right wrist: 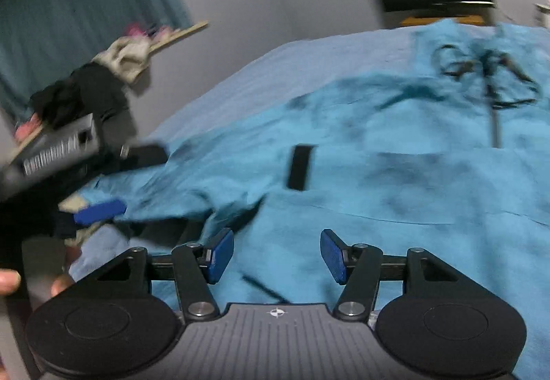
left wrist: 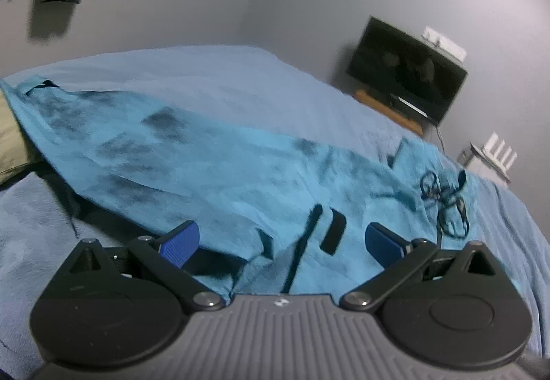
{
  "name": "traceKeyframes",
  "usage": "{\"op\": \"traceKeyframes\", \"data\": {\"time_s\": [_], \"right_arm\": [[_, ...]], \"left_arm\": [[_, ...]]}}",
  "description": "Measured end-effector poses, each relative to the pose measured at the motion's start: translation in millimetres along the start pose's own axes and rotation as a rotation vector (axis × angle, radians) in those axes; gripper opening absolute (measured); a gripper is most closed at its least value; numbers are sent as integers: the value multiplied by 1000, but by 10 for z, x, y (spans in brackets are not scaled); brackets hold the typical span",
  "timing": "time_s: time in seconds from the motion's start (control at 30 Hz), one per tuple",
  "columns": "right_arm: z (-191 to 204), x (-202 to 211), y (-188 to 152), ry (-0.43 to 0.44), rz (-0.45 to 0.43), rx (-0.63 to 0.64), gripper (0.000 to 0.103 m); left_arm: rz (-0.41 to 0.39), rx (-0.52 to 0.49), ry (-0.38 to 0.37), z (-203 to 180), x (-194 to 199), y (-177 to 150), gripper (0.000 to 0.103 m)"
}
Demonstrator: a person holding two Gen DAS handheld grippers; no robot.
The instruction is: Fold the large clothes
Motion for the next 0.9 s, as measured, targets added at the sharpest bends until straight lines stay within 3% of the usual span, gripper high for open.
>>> {"op": "traceKeyframes", "data": {"time_s": [0.07, 0.2, 0.33, 0.43, 0.57, 0.63, 0.7, 0.73, 0.83, 0.9], "right_arm": [[-208, 252, 59, -83, -35, -18, 64], [-654, 827, 44, -330, -62, -29, 64], [-1115, 1351, -92, -515, -79, -49, 64], [-1400, 1468, -234, -549, -62, -131, 65], [-1574, 1274, -434, -620, 43, -97, 64], [-1632, 1129, -522, -668, 95, -69, 66], [-1638, 1105, -592, -715, 101, -35, 78], [-1652, 1122, -613, -739, 94, -29, 88], [-1634, 1278, -627, -744, -11, -61, 91], [-1601, 1381, -618, -716, -109, -107, 100]], "left_arm": [[22, -35, -6, -54, -26, -31, 103], [59, -127, -36, -169, -12, 20, 103], [-12, -281, -30, -334, 83, 202, 103], [-2, -395, -9, -461, 2, 162, 103], [54, -517, 6, -573, -251, -163, 103], [54, -620, 74, -599, -408, -365, 103], [75, -706, 151, -607, -569, -534, 103], [92, -735, 172, -602, -637, -598, 103], [114, -731, 178, -578, -702, -643, 103], [102, -669, 157, -541, -643, -560, 103]]}}
Point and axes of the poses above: each gripper's, at about its wrist camera, not at the fingertips, and x roughly against the way its jaws point, z to its left, y to its top, the point moved 3 cm from there along -x, roughly the way its jaws point, and after that the axes turned 10 degrees about y, right-handed, at the moved point
